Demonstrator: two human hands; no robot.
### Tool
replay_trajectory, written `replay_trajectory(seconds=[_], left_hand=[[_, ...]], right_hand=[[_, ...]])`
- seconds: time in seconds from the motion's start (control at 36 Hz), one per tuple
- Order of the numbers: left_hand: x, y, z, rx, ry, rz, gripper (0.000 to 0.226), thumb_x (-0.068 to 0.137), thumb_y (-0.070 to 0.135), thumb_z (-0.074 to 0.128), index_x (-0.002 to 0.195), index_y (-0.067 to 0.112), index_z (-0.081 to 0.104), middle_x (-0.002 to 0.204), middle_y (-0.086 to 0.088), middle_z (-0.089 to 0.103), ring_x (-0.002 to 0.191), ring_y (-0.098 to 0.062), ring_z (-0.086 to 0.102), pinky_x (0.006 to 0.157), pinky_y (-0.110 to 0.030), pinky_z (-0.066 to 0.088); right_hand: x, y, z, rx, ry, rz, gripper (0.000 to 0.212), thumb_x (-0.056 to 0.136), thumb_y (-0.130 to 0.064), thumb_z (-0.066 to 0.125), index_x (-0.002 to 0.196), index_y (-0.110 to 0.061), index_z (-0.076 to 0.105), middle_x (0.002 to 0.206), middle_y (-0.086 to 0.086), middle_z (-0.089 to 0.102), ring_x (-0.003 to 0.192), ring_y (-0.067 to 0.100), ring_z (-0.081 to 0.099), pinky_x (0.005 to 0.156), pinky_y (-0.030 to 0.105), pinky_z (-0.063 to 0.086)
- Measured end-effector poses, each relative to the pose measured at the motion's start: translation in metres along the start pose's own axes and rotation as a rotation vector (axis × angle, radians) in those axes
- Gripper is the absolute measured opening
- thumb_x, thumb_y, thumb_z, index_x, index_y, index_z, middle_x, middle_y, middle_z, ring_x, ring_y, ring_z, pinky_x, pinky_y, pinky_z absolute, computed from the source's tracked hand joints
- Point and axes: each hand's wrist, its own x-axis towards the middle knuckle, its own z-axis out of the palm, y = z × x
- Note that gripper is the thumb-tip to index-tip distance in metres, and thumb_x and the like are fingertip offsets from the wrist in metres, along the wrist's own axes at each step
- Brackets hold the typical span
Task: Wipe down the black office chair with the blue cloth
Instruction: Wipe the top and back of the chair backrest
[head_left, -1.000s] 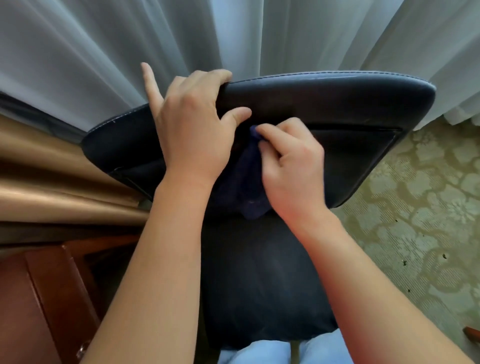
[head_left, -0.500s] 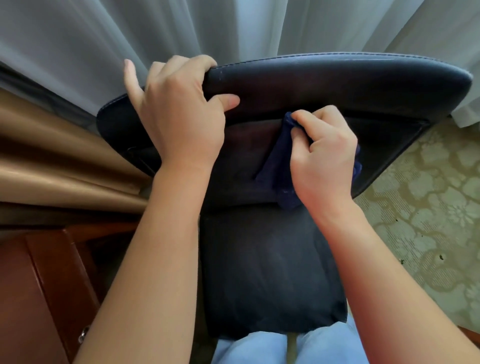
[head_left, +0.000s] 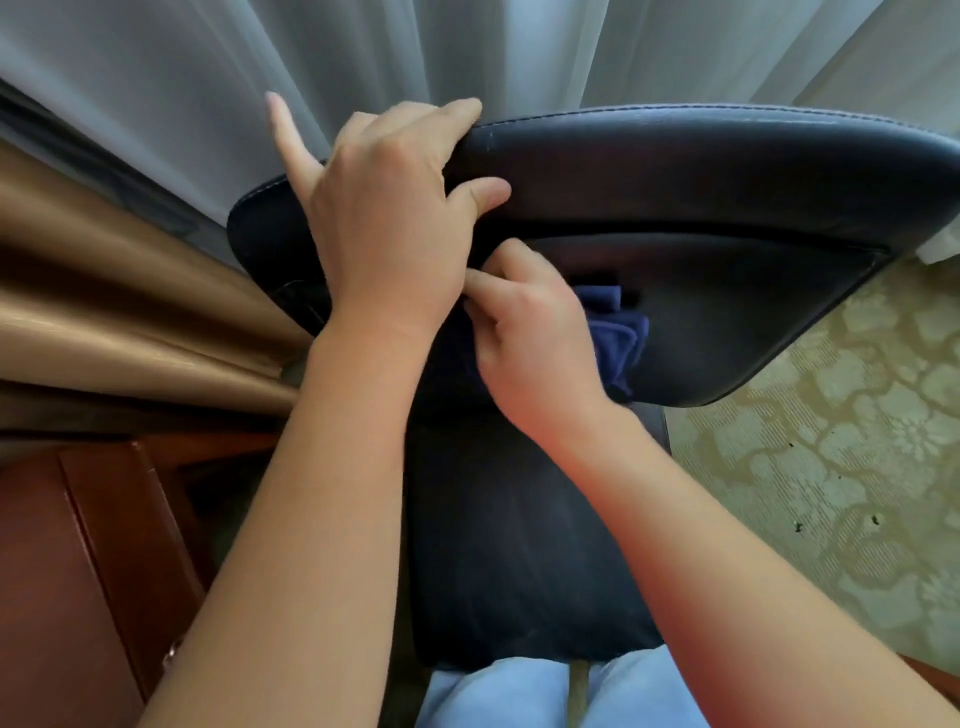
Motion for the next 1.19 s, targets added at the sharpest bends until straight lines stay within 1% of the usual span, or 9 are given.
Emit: replay_trajectory(seconds=[0.08,0.17,0.25,0.44,0.61,0.89,1.0,1.11,1.19], left_hand=[[-0.009,-0.021,-0.013,-0.037,-0.005,-0.066,0.050,0.087,0.042,0.070,0.135,0.035,0.059,0.128,0.013,0.064,0.126,-0.019,0.052,0.119,-0.067,0.008],[-0.020,-0.050,-0.020,-0.074,-0.019,-0.140,0.059,0.081,0.037,0.077,0.136,0.034,0.057,0.132,0.008,0.059,0.127,-0.024,0.049,0.113,-0.066,0.026],[-0.028,-0.065,-0.019,-0.089,-0.002,-0.180,0.068,0.074,0.041,0.081,0.136,0.034,0.055,0.129,0.003,0.058,0.122,-0.026,0.051,0.105,-0.056,0.040],[-0.023,-0.069,-0.009,-0.033,0.087,-0.219,0.061,0.067,0.062,0.075,0.124,0.041,0.064,0.113,0.009,0.063,0.109,-0.017,0.055,0.100,-0.046,0.041],[-0.016,-0.075,-0.002,-0.008,0.113,-0.231,0.058,0.067,0.067,0.072,0.118,0.042,0.066,0.105,0.012,0.062,0.104,-0.014,0.056,0.098,-0.043,0.038],[-0.014,-0.078,0.001,0.007,0.124,-0.217,0.055,0.067,0.068,0.070,0.115,0.041,0.068,0.099,0.012,0.062,0.099,-0.014,0.057,0.093,-0.037,0.035],[-0.013,-0.079,0.000,0.008,0.108,-0.227,0.053,0.069,0.066,0.070,0.115,0.042,0.068,0.101,0.013,0.062,0.102,-0.012,0.056,0.092,-0.036,0.033],[-0.014,-0.077,-0.002,-0.013,0.092,-0.219,0.054,0.069,0.065,0.071,0.118,0.043,0.067,0.104,0.013,0.063,0.104,-0.013,0.056,0.092,-0.037,0.033],[-0.017,-0.078,-0.006,-0.039,0.062,-0.197,0.056,0.070,0.062,0.073,0.122,0.044,0.065,0.106,0.013,0.063,0.105,-0.013,0.056,0.095,-0.041,0.034]], right_hand=[[-0.009,0.001,-0.005,0.078,0.078,0.068,0.020,0.090,0.001,0.060,0.102,-0.005,0.075,0.082,0.007,0.056,0.076,0.020,0.053,0.070,0.025,0.046],[-0.010,0.008,-0.018,0.111,0.206,0.131,0.019,0.090,0.000,0.063,0.105,-0.004,0.075,0.083,0.006,0.058,0.075,0.010,0.051,0.073,0.006,0.035],[-0.007,0.009,-0.023,0.100,0.284,0.129,0.020,0.089,0.002,0.064,0.105,-0.003,0.075,0.085,0.008,0.060,0.076,0.008,0.051,0.073,0.006,0.035],[0.003,0.008,-0.019,0.036,0.274,0.093,0.019,0.091,-0.001,0.061,0.104,-0.005,0.075,0.086,0.012,0.060,0.075,0.010,0.051,0.071,0.008,0.034],[0.007,0.005,-0.011,-0.081,0.193,0.121,0.018,0.090,-0.004,0.056,0.097,-0.004,0.072,0.084,0.008,0.052,0.075,0.023,0.051,0.067,0.028,0.037],[0.021,-0.021,0.011,-0.101,0.083,0.036,0.026,0.089,-0.003,0.049,0.101,-0.005,0.072,0.089,0.013,0.054,0.080,0.034,0.055,0.066,0.044,0.047],[0.026,-0.039,0.035,-0.126,0.040,-0.003,0.025,0.087,-0.002,0.049,0.096,-0.006,0.071,0.087,0.010,0.052,0.079,0.031,0.051,0.056,0.043,0.045],[0.020,-0.034,0.031,-0.021,0.077,-0.009,0.023,0.090,0.000,0.054,0.101,-0.004,0.074,0.085,0.011,0.055,0.077,0.029,0.054,0.064,0.042,0.047],[0.011,-0.024,0.014,0.040,0.149,0.030,0.020,0.091,0.001,0.059,0.102,-0.004,0.075,0.083,0.009,0.055,0.074,0.016,0.052,0.068,0.023,0.044]])
